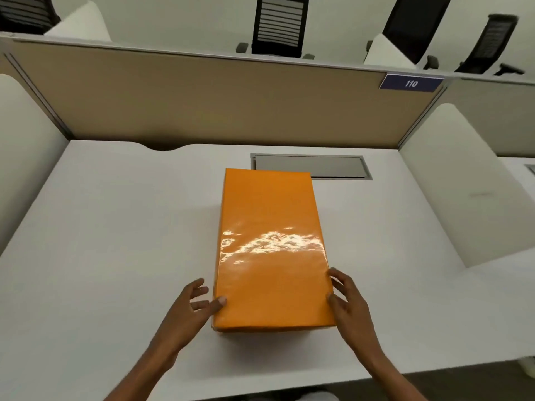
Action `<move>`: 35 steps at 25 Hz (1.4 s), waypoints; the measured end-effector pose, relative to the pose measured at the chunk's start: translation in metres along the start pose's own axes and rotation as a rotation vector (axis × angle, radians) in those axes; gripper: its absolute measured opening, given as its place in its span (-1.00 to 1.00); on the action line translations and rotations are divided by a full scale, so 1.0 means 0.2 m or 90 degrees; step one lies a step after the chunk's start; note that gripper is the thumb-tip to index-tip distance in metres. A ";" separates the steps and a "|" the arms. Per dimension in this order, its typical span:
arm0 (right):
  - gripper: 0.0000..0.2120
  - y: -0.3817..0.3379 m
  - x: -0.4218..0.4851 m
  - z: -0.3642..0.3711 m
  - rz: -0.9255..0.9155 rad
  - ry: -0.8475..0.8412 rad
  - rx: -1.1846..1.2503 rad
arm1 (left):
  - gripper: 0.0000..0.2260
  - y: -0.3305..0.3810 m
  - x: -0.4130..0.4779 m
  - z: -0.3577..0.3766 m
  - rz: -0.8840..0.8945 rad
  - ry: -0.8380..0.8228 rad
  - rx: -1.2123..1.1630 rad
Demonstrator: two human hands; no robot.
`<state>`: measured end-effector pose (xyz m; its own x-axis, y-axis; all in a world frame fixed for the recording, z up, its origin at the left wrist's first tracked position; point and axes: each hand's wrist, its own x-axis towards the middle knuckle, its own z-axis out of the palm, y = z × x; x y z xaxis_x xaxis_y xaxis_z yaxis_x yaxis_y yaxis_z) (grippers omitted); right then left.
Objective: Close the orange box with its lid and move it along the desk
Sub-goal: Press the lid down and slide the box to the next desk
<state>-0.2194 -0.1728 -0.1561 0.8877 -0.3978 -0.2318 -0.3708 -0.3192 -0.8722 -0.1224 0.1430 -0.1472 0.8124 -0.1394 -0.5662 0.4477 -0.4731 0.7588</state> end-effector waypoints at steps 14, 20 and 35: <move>-0.43 -0.44 1.30 0.22 -0.255 -0.086 -0.509 | -0.42 0.86 1.07 0.19 0.354 0.202 0.516; -0.29 -0.32 1.34 0.25 -0.266 -0.073 -0.497 | -0.34 0.75 1.18 0.28 0.336 0.194 0.550; -0.37 -0.25 0.58 0.16 -0.294 -0.123 -0.477 | -0.43 0.46 0.49 0.41 0.405 0.101 0.496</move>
<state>-0.0890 -0.1757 -0.1542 0.9977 0.0395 -0.0558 0.0137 -0.9154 -0.4023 -0.0318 0.0153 -0.1602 0.8806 -0.4723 -0.0392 -0.4062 -0.7947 0.4511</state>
